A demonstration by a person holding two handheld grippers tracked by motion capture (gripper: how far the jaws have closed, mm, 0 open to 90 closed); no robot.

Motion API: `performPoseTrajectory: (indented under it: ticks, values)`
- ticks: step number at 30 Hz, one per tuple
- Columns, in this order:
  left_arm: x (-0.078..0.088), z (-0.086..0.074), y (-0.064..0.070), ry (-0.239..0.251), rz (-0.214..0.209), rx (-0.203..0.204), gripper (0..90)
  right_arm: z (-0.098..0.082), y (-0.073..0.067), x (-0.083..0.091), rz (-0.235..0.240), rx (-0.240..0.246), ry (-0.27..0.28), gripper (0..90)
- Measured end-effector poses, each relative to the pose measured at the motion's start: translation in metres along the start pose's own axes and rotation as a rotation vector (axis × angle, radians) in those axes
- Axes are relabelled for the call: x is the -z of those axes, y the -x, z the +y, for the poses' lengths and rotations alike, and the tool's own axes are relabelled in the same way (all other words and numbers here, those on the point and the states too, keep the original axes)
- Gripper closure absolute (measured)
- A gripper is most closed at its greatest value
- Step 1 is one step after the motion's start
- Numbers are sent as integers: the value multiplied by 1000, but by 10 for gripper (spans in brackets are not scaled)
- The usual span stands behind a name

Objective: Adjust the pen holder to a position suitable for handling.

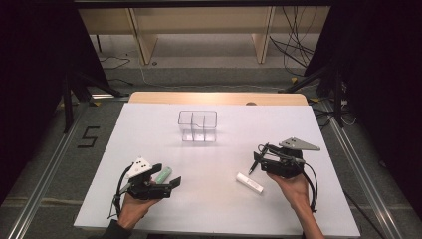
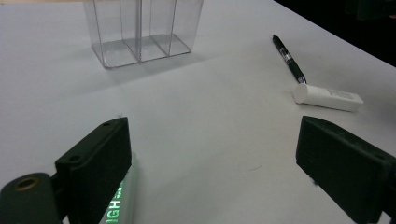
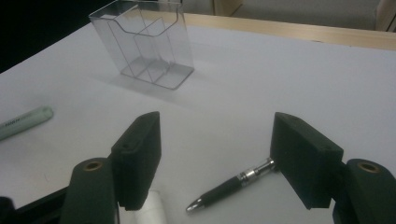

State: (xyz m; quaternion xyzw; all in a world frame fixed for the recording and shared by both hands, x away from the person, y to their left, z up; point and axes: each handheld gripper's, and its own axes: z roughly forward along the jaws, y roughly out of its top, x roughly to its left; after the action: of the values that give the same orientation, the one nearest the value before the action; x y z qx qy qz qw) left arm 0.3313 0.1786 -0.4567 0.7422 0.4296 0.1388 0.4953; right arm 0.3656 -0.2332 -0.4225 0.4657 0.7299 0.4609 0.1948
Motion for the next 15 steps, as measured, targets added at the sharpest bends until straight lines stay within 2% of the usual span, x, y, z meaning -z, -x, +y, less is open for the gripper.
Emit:
performPoseTrajectory:
  ticks: [3, 4, 6, 9, 15]
  values:
    - [-8, 2, 3, -20, 1, -6, 96, -11, 2, 7, -3, -13, 22, 346]
    - [-10, 3, 4, -26, 2, -8, 94, -17, 4, 11, -21, 4, 10, 343]
    - [-13, 5, 5, -36, -1, -8, 93, -20, 5, 14, -29, 6, 17, 344]
    - [-17, 7, 7, -43, 3, -9, 93, -27, 9, 21, -23, -25, 28, 343]
    - [-21, 9, 8, -50, 5, 2, 93, -41, 14, 28, -34, -49, 23, 340]
